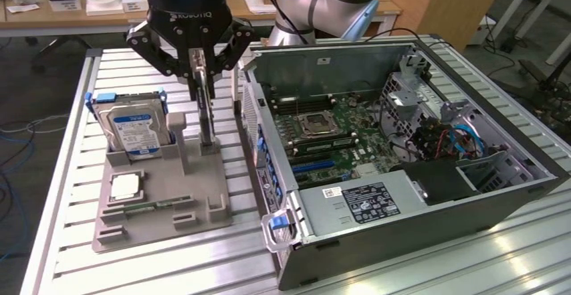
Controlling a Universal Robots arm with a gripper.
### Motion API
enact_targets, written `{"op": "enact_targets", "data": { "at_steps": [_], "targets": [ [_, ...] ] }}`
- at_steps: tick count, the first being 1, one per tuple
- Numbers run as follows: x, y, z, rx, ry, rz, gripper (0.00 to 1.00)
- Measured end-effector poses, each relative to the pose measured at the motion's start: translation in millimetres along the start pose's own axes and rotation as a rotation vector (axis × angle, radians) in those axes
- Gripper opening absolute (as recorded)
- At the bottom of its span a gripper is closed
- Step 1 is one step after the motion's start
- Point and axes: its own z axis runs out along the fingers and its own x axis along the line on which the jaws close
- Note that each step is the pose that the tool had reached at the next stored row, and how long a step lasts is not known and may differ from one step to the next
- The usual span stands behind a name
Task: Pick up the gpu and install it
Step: 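Pick up the gpu and move the gpu toward the slot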
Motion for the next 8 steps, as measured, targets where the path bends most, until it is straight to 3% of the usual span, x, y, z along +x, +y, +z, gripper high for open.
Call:
{"op": "enact_targets", "data": {
  "at_steps": [8],
  "targets": [
    [0.0, 2.2, 0.0, 0.0164, -0.0003, 0.000, 0.27]
  ]
}}
